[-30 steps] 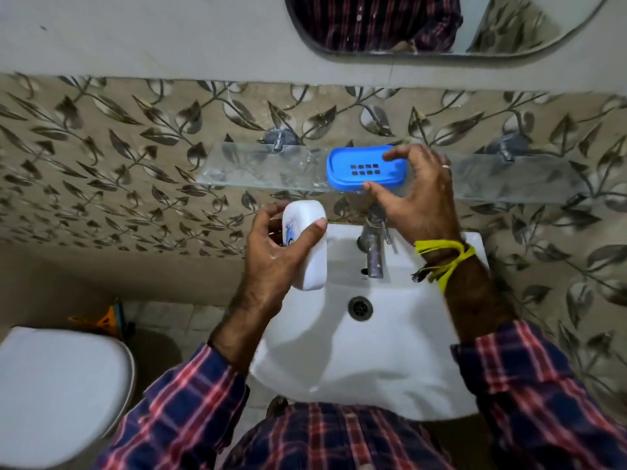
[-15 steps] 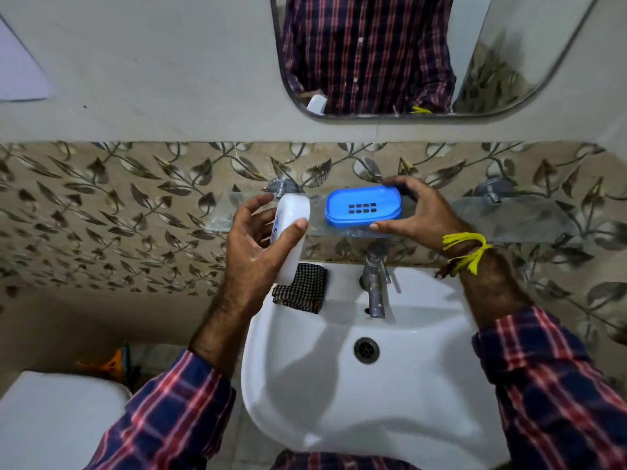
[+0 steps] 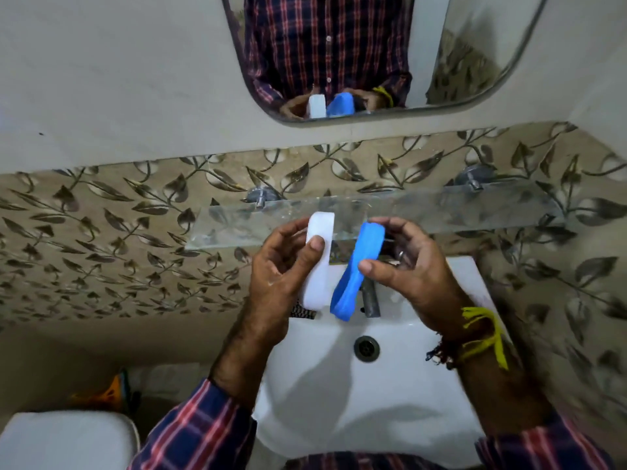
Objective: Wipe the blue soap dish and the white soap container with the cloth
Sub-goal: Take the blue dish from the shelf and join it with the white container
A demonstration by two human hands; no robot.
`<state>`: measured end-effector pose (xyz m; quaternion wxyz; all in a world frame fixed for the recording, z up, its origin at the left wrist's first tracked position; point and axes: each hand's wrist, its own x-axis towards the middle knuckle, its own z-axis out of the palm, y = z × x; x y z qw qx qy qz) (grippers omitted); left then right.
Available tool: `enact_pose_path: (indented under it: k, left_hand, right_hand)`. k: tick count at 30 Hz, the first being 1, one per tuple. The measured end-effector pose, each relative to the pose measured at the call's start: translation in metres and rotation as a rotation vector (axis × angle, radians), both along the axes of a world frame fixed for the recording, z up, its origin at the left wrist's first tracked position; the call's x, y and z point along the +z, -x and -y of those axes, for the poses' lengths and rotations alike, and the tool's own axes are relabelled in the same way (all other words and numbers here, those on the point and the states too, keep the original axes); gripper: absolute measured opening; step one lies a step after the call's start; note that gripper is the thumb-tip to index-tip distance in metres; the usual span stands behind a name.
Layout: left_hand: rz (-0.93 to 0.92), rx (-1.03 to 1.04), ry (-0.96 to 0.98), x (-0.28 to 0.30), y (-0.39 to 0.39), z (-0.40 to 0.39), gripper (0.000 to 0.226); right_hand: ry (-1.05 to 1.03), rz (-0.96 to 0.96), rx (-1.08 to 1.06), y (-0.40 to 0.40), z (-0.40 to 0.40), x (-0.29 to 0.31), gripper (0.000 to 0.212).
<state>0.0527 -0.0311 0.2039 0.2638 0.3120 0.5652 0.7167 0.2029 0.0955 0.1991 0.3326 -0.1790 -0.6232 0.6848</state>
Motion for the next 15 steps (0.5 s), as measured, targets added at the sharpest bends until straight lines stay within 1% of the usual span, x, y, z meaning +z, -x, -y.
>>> enact_pose_path:
  k: [6, 8, 12, 15]
  left_hand:
    - [0.060, -0.046, 0.028, -0.010, -0.018, -0.006, 0.036]
    - [0.052, -0.036, 0.024, -0.011, -0.023, -0.006, 0.035]
    - [-0.004, -0.050, 0.050, -0.014, -0.031, -0.005, 0.040]
    - [0.005, -0.056, 0.066, -0.015, -0.037, -0.003, 0.042]
  right_hand:
    - [0.016, 0.003, -0.036, 0.000, 0.018, -0.008, 0.064]
    - [0.037, -0.002, -0.080, 0.000, 0.020, -0.006, 0.064]
    - [0.062, -0.008, -0.160, 0.001, 0.024, -0.009, 0.060]
    - [0.081, -0.003, -0.199, 0.001, 0.029, -0.016, 0.058]
